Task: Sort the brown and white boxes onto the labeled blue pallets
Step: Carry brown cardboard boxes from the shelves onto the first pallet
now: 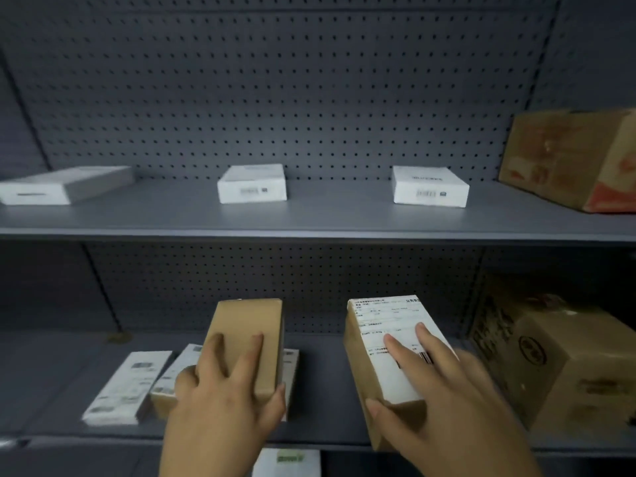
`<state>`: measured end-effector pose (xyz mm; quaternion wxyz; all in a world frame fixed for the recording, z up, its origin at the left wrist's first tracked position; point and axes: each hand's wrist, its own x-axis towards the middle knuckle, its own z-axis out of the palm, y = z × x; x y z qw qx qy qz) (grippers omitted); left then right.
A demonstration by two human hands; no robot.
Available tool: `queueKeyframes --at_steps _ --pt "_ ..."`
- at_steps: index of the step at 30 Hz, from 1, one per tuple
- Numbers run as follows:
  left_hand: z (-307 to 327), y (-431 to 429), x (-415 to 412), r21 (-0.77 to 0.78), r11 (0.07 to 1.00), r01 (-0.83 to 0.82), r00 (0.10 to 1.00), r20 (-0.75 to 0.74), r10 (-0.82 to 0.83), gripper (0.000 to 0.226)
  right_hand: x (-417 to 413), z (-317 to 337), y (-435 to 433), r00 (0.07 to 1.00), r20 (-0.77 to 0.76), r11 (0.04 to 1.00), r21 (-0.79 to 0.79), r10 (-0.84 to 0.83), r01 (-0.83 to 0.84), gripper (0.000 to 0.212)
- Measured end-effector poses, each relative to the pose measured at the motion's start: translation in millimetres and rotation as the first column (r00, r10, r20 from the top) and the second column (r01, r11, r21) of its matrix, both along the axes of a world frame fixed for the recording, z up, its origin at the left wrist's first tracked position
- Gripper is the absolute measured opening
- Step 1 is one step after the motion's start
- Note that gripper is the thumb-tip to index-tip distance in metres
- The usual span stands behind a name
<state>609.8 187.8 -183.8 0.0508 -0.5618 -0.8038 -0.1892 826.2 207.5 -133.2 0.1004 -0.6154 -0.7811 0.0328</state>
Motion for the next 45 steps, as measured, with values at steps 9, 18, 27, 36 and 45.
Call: queueKeyframes --at_steps 9,18,27,36,45 --pt "114.5 -136.4 -112.1 0.185 0.964 -0.190 0.980 -0.029 0.198 0.059 -118.8 106.9 -74.3 0.952 -0.090 0.941 0.206 0.292 -0.269 0.075" --pt "196.7 -256.7 -289.6 0.257 0.877 -0.407 0.887 -0.118 0.446 0.069 -292.0 177.7 -144.4 0.839 -0.222 0.862 0.233 0.497 -0.450 0.074" --pt "235.6 -333.4 -421.0 0.322 0.795 -0.514 0.801 -0.153 0.579 0.071 -449.8 197.7 -182.2 0.721 -0.315 0.786 0.282 0.617 -0.550 0.070" --pt "237.7 -342.1 -564.8 0.319 0.738 -0.594 0.744 -0.131 0.655 0.065 -613.5 202.5 -173.6 0.619 -0.363 0.716 0.291 0.696 -0.635 0.069" --pt "270.2 -289.0 -772.7 0.336 0.672 -0.660 0.676 -0.126 0.726 0.066 -830.0 230.5 -132.0 0.556 -0.396 0.677 0.313 0.730 -0.666 0.069"
